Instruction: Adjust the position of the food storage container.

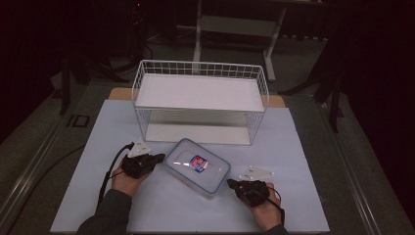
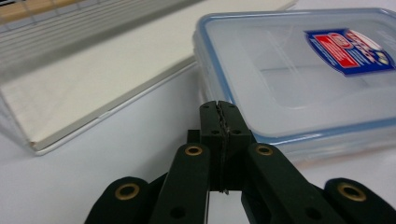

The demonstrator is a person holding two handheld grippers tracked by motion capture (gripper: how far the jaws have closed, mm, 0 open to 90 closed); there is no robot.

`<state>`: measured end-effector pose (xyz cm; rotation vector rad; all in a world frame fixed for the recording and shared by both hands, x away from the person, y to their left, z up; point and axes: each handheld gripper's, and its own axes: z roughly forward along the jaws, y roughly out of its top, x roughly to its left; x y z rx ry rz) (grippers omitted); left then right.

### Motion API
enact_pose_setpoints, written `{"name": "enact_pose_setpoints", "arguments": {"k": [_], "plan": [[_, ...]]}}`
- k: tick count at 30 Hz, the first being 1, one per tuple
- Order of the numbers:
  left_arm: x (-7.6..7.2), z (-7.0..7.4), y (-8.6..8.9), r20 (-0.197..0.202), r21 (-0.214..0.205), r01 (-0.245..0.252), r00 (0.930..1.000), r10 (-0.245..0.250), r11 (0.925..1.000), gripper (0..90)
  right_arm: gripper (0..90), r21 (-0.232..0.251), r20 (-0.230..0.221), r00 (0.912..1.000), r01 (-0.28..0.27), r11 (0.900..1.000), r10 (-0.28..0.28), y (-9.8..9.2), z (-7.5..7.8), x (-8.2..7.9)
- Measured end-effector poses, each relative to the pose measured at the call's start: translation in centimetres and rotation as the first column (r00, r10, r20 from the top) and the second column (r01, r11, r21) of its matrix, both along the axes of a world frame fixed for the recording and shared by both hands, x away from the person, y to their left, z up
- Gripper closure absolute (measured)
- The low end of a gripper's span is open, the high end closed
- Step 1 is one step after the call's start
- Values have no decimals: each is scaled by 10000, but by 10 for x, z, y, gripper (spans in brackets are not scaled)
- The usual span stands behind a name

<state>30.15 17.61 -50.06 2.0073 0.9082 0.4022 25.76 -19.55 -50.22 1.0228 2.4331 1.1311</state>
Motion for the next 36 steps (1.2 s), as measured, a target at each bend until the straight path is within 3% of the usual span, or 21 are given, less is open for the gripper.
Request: {"name": "enact_pose_setpoints", "arguments": {"k": [11,22,33,36], "plan": [[-13,3,-22,33,163,673,9977,-673,9976,897,898,124,-10,9965,834,9964,-834,-24,-1,14],[-30,6,-48,122,340,1531,9881,-1536,9876,897,899,287,-4,9898,1421,9894,-1421,-46,3,26],[-32,7,-47,-182,-361,1735,9845,-1742,9842,897,899,454,116,9917,1276,9908,-1282,-50,5,33],[-34,8,-48,-189,-535,2006,9792,-2018,9782,896,899,493,88,9910,1333,9898,-1339,-51,3,36]]}}
